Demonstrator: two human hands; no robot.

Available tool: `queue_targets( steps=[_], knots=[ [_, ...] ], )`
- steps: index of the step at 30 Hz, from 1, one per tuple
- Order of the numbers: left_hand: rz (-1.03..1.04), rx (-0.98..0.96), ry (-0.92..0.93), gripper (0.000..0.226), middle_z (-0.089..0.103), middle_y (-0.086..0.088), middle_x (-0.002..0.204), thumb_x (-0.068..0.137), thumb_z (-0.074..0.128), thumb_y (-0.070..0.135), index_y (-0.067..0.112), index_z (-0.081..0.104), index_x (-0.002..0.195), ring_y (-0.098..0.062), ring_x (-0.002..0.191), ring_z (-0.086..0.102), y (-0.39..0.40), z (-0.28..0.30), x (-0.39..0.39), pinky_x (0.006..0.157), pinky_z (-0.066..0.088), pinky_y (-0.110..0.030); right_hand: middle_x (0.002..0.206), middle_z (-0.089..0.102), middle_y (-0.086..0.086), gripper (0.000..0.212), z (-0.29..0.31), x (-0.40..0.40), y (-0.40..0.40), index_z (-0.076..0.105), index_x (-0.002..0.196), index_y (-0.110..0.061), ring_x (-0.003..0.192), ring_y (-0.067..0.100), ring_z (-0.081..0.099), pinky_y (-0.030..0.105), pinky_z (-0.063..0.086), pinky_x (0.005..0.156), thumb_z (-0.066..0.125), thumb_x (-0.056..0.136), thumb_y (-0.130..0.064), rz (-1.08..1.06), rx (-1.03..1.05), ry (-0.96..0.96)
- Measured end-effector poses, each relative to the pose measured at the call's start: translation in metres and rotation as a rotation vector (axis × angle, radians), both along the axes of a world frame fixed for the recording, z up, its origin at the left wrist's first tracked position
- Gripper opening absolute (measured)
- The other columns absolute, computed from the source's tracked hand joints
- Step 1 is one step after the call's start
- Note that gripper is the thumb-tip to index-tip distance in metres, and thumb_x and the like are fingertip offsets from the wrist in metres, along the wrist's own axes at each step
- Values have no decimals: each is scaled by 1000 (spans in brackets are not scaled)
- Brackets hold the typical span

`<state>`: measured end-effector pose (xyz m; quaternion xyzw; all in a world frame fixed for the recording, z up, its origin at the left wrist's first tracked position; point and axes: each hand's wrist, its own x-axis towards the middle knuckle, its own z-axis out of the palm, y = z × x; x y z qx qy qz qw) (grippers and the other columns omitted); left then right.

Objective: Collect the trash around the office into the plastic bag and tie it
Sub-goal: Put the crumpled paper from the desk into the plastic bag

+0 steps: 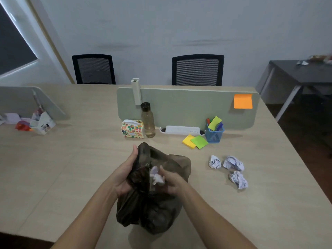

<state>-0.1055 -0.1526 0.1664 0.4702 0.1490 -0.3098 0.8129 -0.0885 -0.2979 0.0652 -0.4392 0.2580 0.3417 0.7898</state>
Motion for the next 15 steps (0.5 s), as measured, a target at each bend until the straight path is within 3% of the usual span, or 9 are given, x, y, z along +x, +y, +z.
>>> queue_targets(
  steps=[3, 4, 6, 7, 9, 11, 13, 15],
  knots=[
    [-1, 0, -9, 69, 79, -22, 109, 80, 51, 64, 5, 83, 95, -32, 94, 79, -7, -3, 10, 78, 67, -43, 116, 63, 7, 51, -15, -13, -19, 47, 130, -19, 88, 22, 66, 25, 54, 57, 60, 88, -46, 156, -395, -103],
    [-4, 6, -9, 70, 77, -22, 114, 79, 51, 65, 6, 83, 97, -32, 97, 78, -9, -7, 14, 79, 67, -43, 119, 60, 5, 49, -14, -18, -34, 47, 130, -26, 86, 22, 66, 23, 52, 53, 61, 87, -46, 179, -501, -169],
    [-2, 5, -27, 71, 74, -22, 123, 78, 53, 67, 7, 83, 100, -32, 101, 77, -11, -13, 19, 84, 66, -43, 95, 64, 6, 17, -14, -19, -76, 61, 103, -20, 62, 19, 64, 23, 47, 45, 61, 90, -30, 13, -609, -299],
    [-28, -8, -37, 69, 74, -22, 123, 75, 61, 68, 7, 83, 100, -32, 101, 77, -13, -13, 19, 84, 66, -43, 85, 65, 9, 7, -18, -15, -103, 61, 89, -16, 58, 20, 63, 25, 46, 48, 60, 90, -22, -113, -761, -356],
    [-121, -83, -57, 73, 78, -21, 114, 51, 90, 63, 7, 84, 97, -32, 97, 79, -20, -15, 20, 77, 68, -44, 89, 66, 10, 7, -31, -5, -161, 63, 88, -17, 79, 27, 64, 30, 45, 65, 58, 89, -22, -229, -1256, -399],
    [-171, -160, -55, 88, 80, -20, 108, 25, 101, 55, 6, 84, 95, -31, 94, 79, -24, -17, 18, 72, 68, -45, 114, 55, 8, 20, -54, -6, -207, 60, 108, -29, 107, 32, 52, 37, 42, 85, 55, 89, -35, -8, -1582, -216],
    [-174, -190, -56, 91, 80, -20, 109, 22, 102, 54, 6, 84, 97, -31, 94, 79, -26, -21, 16, 71, 68, -45, 127, 41, 9, 39, -86, -16, -230, 49, 123, -35, 117, 35, 43, 42, 39, 96, 54, 87, -47, 258, -1610, -39],
    [-165, -181, -52, 91, 80, -20, 109, 23, 102, 53, 5, 83, 99, -32, 95, 79, -30, -25, 16, 68, 68, -45, 129, 33, 10, 46, -107, -30, -235, 43, 129, -34, 115, 38, 41, 43, 42, 95, 56, 86, -45, 424, -1599, -95]
  ],
)
